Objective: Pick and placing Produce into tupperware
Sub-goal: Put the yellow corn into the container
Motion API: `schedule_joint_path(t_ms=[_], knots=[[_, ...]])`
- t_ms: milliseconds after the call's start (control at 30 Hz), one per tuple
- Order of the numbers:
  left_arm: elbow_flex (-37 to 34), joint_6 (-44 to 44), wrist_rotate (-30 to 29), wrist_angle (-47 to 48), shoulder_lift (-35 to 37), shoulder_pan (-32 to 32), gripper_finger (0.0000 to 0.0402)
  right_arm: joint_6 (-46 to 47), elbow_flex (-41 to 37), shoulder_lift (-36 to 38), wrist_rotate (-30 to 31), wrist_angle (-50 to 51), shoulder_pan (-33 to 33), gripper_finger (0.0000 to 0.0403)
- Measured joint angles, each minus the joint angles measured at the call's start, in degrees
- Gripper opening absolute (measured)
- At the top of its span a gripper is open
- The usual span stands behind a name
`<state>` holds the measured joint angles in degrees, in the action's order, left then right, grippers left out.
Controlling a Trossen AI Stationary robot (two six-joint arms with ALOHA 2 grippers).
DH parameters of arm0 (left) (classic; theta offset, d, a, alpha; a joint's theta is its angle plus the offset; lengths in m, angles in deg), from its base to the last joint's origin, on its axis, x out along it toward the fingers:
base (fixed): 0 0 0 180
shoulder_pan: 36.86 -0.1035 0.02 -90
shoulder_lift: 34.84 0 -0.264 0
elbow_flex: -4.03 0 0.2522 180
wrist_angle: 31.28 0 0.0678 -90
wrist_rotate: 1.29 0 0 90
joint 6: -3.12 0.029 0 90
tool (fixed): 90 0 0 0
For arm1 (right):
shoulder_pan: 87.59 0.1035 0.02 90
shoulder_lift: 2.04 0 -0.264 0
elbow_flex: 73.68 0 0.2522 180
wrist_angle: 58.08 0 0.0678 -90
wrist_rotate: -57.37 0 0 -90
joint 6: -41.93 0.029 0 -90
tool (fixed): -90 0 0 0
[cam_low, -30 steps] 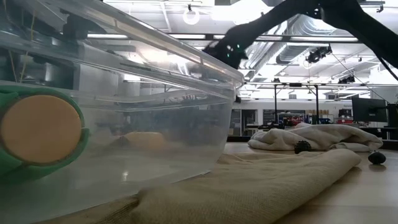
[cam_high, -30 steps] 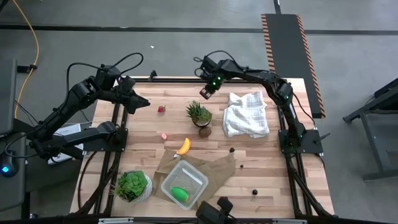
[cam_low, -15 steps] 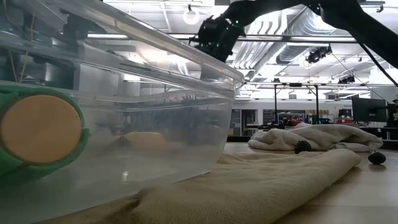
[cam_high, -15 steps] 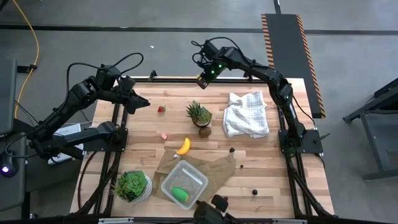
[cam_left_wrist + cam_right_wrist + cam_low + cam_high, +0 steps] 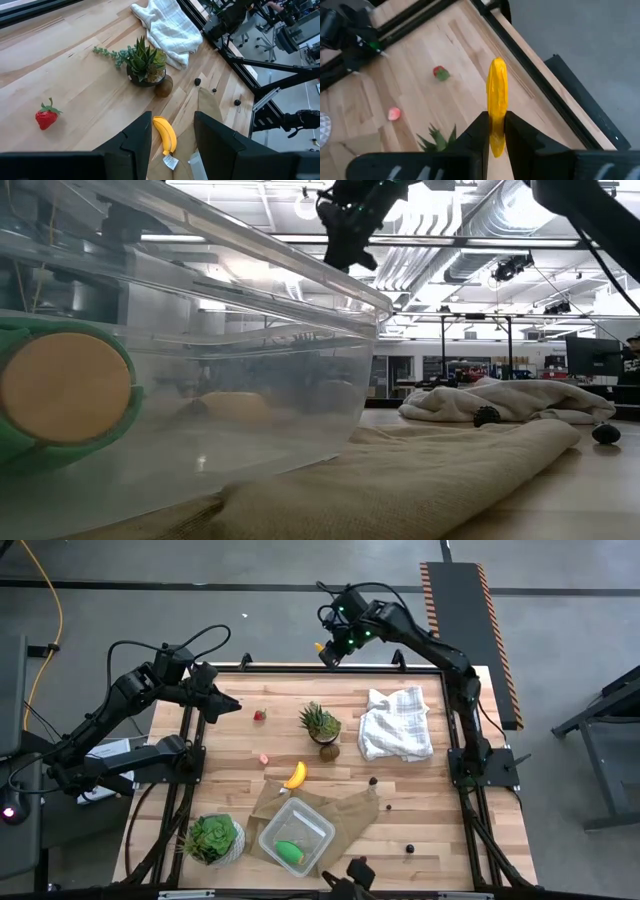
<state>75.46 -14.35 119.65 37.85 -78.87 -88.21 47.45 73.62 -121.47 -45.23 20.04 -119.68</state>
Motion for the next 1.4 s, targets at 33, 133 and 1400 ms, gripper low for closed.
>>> schedule_joint_path(t_ms=[33,133,1400], knots=[[0.0,0.2,0.0,0.0,0.0,0.0,0.0133,0.0,0.0,0.4,0.0,0.2,0.2,0.0039],[0.0,0.6,-0.2,0.0,0.0,0.0,0.0133,0.0,0.0,2.1,0.0,0.5,0.4,0.0039],[0.0,0.7,-2.1,0.0,0.0,0.0,0.0134,5.9,-0.1,16.9,-1.6,1.0,21.0,0.0039]])
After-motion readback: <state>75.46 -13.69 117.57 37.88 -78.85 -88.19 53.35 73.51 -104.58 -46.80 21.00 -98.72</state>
